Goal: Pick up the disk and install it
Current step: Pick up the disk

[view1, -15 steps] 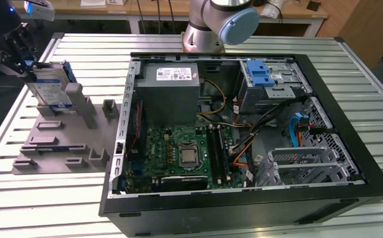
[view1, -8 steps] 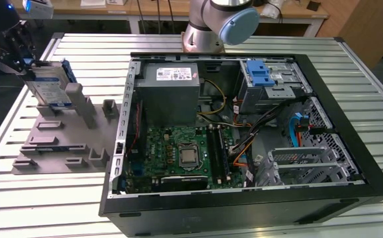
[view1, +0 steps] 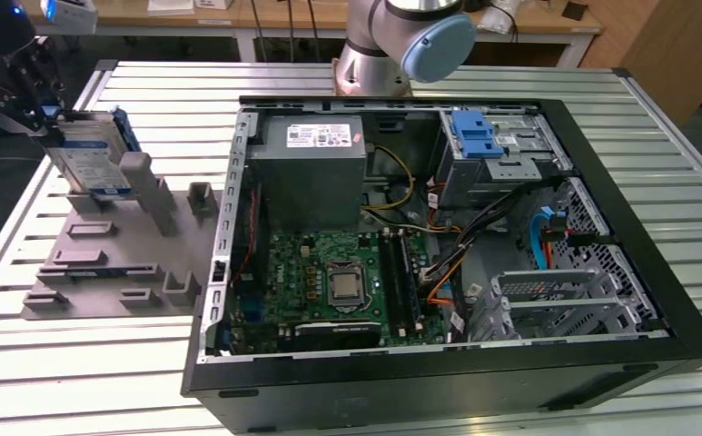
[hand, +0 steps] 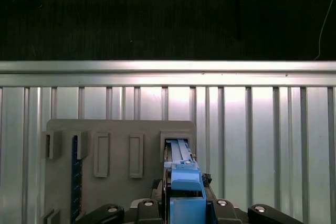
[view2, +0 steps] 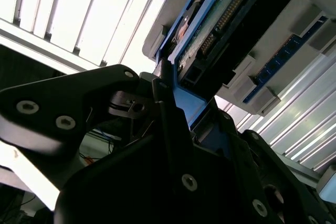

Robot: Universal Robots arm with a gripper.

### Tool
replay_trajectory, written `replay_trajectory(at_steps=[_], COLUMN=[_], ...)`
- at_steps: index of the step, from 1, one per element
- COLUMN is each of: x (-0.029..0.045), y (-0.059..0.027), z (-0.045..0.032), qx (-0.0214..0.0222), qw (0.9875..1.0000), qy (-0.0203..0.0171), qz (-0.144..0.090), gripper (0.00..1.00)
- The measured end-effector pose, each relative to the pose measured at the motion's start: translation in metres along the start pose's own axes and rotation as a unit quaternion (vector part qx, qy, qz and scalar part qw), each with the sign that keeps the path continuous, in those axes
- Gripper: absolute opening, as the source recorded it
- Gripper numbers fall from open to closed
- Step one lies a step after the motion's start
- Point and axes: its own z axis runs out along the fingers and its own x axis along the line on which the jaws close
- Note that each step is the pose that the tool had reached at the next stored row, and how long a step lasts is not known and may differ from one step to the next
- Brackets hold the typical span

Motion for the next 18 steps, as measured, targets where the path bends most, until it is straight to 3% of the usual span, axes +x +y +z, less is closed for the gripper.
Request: replay_trajectory(at_steps=[18], x=[-0.0001], y=[0.0002], z=[-0.0103], qx=[0.0001], qw=[1.0000], qy=[-0.0001], qz=[0.000], gripper=[0.36])
